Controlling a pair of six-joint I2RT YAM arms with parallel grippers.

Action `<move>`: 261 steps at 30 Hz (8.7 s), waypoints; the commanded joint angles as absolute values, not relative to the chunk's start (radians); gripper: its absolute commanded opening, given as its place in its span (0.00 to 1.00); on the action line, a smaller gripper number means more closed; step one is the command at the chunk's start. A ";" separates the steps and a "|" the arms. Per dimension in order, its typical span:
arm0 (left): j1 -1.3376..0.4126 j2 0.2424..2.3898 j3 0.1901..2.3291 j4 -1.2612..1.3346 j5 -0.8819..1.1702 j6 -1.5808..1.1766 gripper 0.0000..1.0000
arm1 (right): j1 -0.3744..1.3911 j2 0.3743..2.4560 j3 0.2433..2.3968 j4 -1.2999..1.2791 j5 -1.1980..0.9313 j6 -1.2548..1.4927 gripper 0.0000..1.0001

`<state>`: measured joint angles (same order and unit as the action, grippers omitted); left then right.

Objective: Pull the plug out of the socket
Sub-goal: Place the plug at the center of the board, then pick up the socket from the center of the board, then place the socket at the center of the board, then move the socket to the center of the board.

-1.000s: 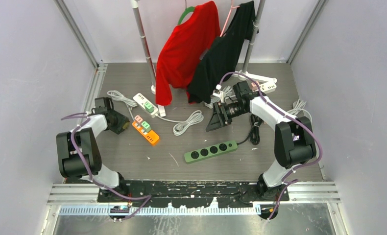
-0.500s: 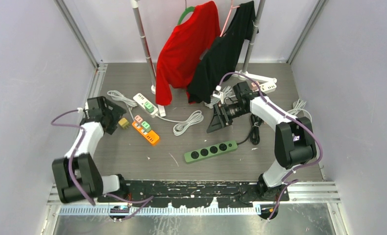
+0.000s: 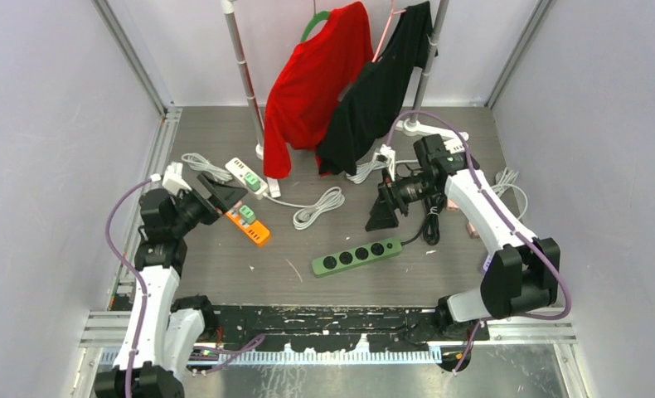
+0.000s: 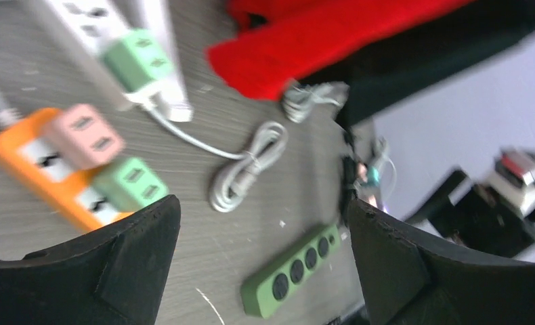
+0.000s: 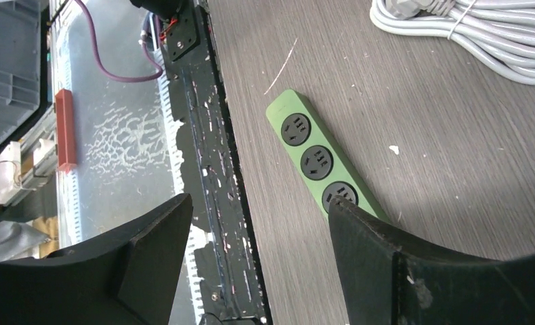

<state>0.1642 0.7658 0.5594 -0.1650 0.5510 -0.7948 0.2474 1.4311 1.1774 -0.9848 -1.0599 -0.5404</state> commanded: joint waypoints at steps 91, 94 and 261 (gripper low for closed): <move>-1.093 1.846 1.094 0.000 0.056 0.065 0.03 | -0.050 1.170 1.079 -1.046 -1.204 -0.800 0.83; -1.093 1.802 1.064 0.002 0.045 0.066 0.00 | -0.049 1.168 1.081 -1.048 -1.203 -0.800 0.83; -0.274 1.182 1.053 -0.851 -0.527 -0.963 1.00 | -0.028 1.123 1.060 -1.030 -1.233 -0.795 0.84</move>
<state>-0.1616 1.0885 0.9340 -0.6285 -0.1440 -0.8207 -0.0334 1.1191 1.0534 -1.0492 -1.2312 -0.7841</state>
